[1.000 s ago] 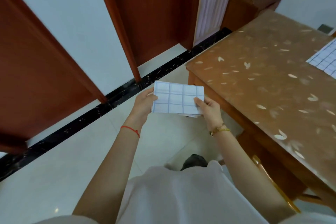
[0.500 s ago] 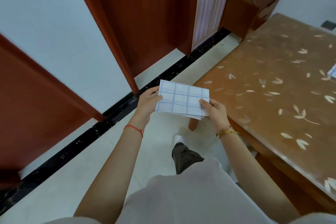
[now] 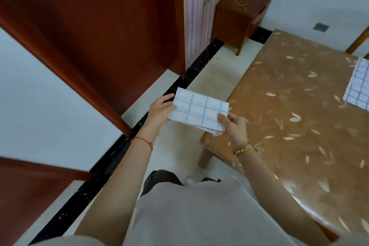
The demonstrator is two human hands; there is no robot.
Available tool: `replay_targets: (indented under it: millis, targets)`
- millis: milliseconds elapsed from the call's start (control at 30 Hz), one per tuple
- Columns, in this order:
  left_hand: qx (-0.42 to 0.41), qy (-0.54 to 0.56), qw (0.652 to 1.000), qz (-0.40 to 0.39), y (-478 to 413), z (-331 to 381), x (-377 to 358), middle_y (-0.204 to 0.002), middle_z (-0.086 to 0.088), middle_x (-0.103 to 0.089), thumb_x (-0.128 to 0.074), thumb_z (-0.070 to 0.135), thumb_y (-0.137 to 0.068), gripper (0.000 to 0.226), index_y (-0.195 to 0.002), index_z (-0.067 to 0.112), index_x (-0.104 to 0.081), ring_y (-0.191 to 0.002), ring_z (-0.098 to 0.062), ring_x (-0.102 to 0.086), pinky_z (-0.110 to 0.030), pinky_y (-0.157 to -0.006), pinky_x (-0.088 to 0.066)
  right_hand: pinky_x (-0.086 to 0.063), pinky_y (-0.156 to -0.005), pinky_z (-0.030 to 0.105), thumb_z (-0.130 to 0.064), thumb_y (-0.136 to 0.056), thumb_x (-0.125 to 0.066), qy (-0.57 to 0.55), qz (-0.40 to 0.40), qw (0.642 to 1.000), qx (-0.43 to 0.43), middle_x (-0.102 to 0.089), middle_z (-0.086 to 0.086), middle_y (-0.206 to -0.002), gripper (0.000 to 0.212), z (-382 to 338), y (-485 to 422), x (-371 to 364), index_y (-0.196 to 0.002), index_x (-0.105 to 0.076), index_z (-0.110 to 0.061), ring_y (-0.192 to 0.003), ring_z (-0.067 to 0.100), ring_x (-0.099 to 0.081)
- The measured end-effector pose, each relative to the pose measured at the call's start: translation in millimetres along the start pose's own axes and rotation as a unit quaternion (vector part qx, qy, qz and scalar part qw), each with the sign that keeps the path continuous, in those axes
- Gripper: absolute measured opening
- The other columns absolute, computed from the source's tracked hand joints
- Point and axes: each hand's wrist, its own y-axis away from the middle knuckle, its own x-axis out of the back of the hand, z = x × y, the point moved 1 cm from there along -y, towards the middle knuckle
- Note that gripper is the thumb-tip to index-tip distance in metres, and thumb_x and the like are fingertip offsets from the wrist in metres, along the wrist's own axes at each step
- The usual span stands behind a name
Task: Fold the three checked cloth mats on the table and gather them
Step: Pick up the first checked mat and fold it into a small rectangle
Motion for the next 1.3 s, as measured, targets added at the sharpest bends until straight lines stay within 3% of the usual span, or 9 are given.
replay_targets:
  millis: [67,200,367,667,767,867,1000,1200,1300]
  targets:
    - [0.001,-0.007,0.999,-0.032,-26,11,-5,-0.119,-0.008,-0.067,-0.059,-0.004,-0.087,0.05,-0.132,0.017,-0.058,-0.105,-0.022,-0.066,-0.036,-0.084,-0.054,-0.058,-0.061,0.025,-0.009,-0.093,-0.062,0.001,0.04,0.999,0.012,-0.073,0.004,-0.084,0.017,-2,-18,0,-0.102,-0.07,0.003,-0.078,0.022,-0.069]
    - [0.002,-0.03,0.994,-0.109,-82,33,-21,-0.12,-0.008,-0.067,-0.058,-0.009,-0.085,0.051,-0.126,0.022,-0.059,-0.107,-0.022,-0.066,-0.039,-0.088,-0.054,-0.056,-0.064,0.019,-0.008,-0.092,-0.064,-0.033,0.112,0.993,0.006,-0.072,0.002,-0.087,0.012,-6,-44,-5,-0.1,-0.07,-0.003,-0.071,0.009,-0.068]
    - [-0.007,-0.062,0.978,-0.201,-154,62,-39,-0.117,-0.009,-0.066,-0.056,-0.014,-0.085,0.055,-0.135,0.01,-0.055,-0.106,-0.023,-0.064,-0.034,-0.081,-0.054,-0.058,-0.08,0.032,-0.009,-0.092,-0.063,-0.085,0.209,0.974,0.009,-0.073,0.007,-0.093,0.018,-13,-69,-24,-0.106,-0.069,0.0,-0.08,0.017,-0.069]
    - [-0.061,-0.166,0.92,-0.35,-240,109,-58,-0.105,-0.009,-0.068,-0.063,-0.01,-0.083,0.044,-0.123,0.008,-0.061,-0.077,-0.008,-0.062,-0.01,-0.052,-0.048,-0.059,-0.071,0.023,-0.009,-0.092,-0.063,-0.191,0.395,0.897,0.04,-0.074,0.005,-0.093,0.008,-16,-79,-94,-0.094,-0.071,-0.01,-0.082,0.014,-0.072]
    - [-0.067,-0.186,0.898,-0.394,-249,116,-71,-0.095,-0.003,-0.067,-0.063,-0.01,-0.084,0.041,-0.122,0.006,-0.061,-0.071,-0.004,-0.061,-0.008,-0.05,-0.045,-0.06,-0.082,0.035,-0.008,-0.092,-0.062,-0.23,0.429,0.872,0.052,-0.072,0.015,-0.107,0.02,-16,-75,-111,-0.109,-0.069,0.0,-0.095,0.025,-0.07]
    - [-0.064,-0.202,0.877,-0.432,-254,116,-89,-0.09,0.0,-0.068,-0.063,-0.011,-0.083,0.042,-0.121,0.004,-0.062,-0.066,-0.001,-0.064,-0.01,-0.052,-0.047,-0.06,-0.077,0.03,-0.005,-0.092,-0.059,-0.251,0.472,0.844,0.045,-0.073,0.007,-0.099,0.016,-18,-67,-117,-0.104,-0.07,-0.007,-0.086,0.017,-0.071]
    - [-0.056,-0.225,0.842,-0.486,-249,111,-119,-0.1,-0.004,-0.07,-0.063,-0.01,-0.08,0.041,-0.117,0.009,-0.065,-0.084,-0.011,-0.066,-0.016,-0.062,-0.051,-0.056,-0.064,0.023,-0.006,-0.091,-0.059,-0.246,0.531,0.81,0.024,-0.072,0.001,-0.09,0.015,-12,-58,-114,-0.094,-0.071,-0.014,-0.081,0.016,-0.068]
    - [-0.057,-0.278,0.775,-0.565,-236,95,-184,-0.11,-0.006,-0.07,-0.058,-0.012,-0.078,0.047,-0.12,0.01,-0.064,-0.103,-0.017,-0.066,-0.028,-0.078,-0.056,-0.051,-0.057,0.019,-0.001,-0.088,-0.054,-0.265,0.59,0.763,0.006,-0.071,0.007,-0.093,0.02,7,-51,-95,-0.1,-0.069,-0.006,-0.084,0.019,-0.067]
    - [-0.063,-0.311,0.733,-0.602,-231,86,-223,-0.116,-0.007,-0.069,-0.057,-0.013,-0.078,0.05,-0.122,0.01,-0.063,-0.109,-0.02,-0.065,-0.031,-0.078,-0.057,-0.047,-0.049,0.015,0.004,-0.088,-0.05,-0.273,0.615,0.74,-0.009,-0.067,0.007,-0.083,0.017,14,-53,-82,-0.087,-0.066,-0.004,-0.072,0.011,-0.066]
